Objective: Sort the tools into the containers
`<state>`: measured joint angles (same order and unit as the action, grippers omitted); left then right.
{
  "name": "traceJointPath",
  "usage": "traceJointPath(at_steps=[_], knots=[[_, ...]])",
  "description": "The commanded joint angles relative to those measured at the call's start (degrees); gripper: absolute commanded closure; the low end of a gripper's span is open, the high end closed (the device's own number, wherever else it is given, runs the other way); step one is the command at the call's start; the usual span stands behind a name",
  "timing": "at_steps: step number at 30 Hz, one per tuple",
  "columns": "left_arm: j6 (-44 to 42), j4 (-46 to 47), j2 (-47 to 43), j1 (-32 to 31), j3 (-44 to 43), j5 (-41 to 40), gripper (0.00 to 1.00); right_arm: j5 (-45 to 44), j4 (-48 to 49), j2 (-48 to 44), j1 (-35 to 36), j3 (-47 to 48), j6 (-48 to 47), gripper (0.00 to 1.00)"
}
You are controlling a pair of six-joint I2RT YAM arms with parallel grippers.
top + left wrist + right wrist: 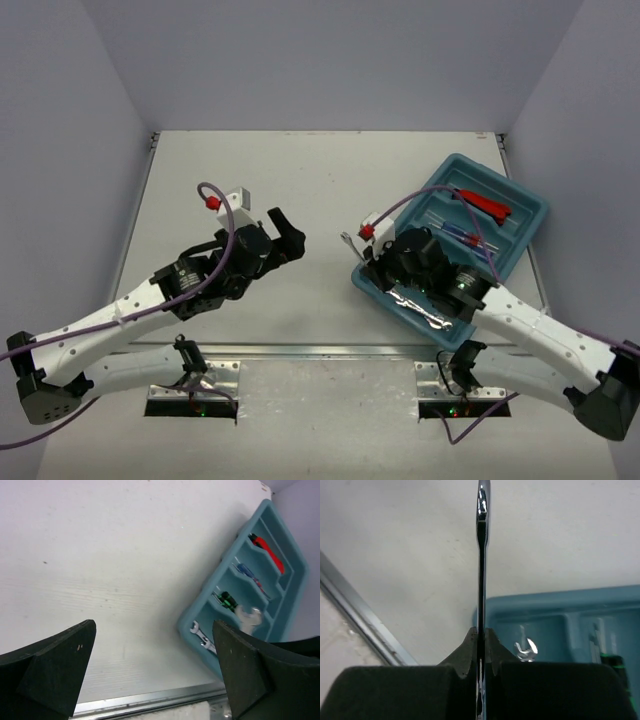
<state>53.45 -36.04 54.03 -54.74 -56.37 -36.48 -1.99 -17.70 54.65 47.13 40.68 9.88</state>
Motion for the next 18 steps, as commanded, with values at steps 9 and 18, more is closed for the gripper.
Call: traceJointPath(at_steps=[9, 18], knots=[[-15.3, -13.5, -5.1, 0.1, -1.6, -12.5, 0.00, -14.5, -27.9, -1.0, -9.8, 0.4, -27.9, 1.00], [-16.9, -8.9, -9.0, 0.5, 3.8, -15.5, 0.00, -17.5, -25.4, 0.1, -10.7, 1.0, -25.6, 0.42]])
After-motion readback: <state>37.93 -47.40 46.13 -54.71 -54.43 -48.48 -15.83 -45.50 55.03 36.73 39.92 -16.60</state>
